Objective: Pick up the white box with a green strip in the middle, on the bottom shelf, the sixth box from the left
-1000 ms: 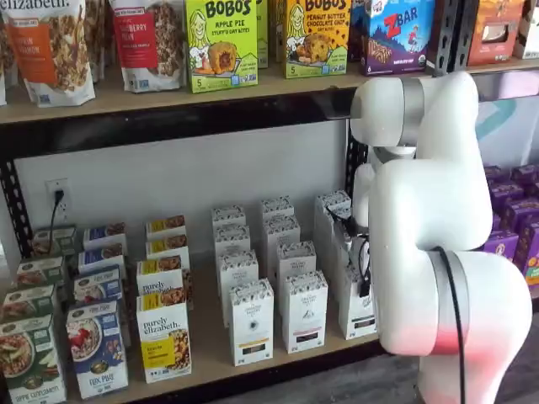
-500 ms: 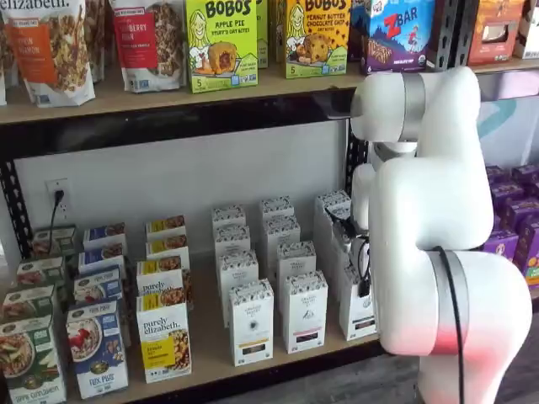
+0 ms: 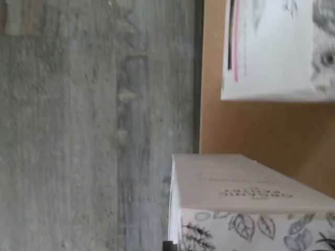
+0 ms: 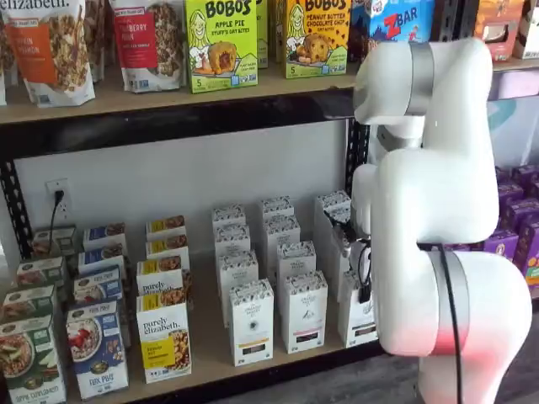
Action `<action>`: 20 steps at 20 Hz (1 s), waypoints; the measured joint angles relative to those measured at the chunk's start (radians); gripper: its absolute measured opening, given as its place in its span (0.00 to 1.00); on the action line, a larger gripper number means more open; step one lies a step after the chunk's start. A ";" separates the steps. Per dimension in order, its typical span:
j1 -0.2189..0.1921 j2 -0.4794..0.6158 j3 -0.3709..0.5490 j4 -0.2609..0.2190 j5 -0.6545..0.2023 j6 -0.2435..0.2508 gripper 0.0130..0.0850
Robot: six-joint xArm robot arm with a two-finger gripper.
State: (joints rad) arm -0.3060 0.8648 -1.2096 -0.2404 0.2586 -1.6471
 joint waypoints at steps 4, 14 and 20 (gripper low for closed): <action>0.005 -0.105 0.147 -0.073 -0.051 0.078 0.61; 0.043 -0.390 0.473 -0.024 -0.070 0.071 0.61; 0.068 -0.568 0.616 -0.046 -0.032 0.115 0.61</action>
State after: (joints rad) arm -0.2382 0.2968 -0.5933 -0.2865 0.2266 -1.5318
